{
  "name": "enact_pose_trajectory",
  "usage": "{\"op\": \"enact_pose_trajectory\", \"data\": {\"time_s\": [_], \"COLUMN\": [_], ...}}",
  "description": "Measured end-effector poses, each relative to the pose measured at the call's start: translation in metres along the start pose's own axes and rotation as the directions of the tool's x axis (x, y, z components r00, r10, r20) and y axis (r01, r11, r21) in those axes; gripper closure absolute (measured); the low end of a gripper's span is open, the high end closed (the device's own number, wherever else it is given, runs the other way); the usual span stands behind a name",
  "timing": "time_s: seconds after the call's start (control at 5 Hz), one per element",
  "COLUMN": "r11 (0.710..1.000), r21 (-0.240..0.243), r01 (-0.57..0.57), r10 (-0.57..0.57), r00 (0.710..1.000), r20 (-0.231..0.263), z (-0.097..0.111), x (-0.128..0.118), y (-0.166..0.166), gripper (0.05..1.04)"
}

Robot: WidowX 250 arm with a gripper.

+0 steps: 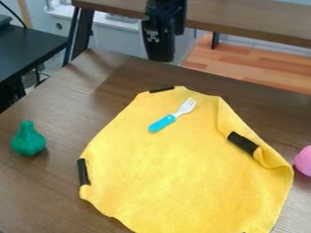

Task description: Move the blue fork from cloth to left side of the table

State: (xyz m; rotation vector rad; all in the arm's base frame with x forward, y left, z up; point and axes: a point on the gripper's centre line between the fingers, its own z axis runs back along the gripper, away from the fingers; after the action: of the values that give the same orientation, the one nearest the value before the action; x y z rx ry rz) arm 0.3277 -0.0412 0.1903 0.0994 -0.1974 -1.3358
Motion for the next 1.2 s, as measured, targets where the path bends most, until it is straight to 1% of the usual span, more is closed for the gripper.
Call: {"op": "enact_pose_trajectory", "data": {"time_s": [0.2, 0.4, 0.6, 0.8, 1.0, 1.2], "r11": [0.999, 0.986, 0.959, 0.902, 0.844, 0.808], "r21": [-0.033, -0.054, -0.097, -0.104, -0.059, 0.034], "r01": [-0.012, -0.157, -0.267, -0.418, -0.533, -0.589], "r10": [0.011, 0.155, 0.264, 0.418, 0.536, 0.586], "r00": [1.0, 0.987, 0.964, 0.908, 0.843, 0.808], "r20": [-0.012, -0.034, -0.046, -0.028, 0.043, 0.061], "z": [-0.012, -0.043, -0.071, -0.099, -0.116, -0.124], "x": [0.0, -0.005, -0.014, -0.027, -0.034, -0.044], "y": [-0.001, 0.01, 0.026, 0.048, 0.067, 0.082], "gripper": [0.084, 0.083, 0.083, 0.084, 0.084, 0.083]}}
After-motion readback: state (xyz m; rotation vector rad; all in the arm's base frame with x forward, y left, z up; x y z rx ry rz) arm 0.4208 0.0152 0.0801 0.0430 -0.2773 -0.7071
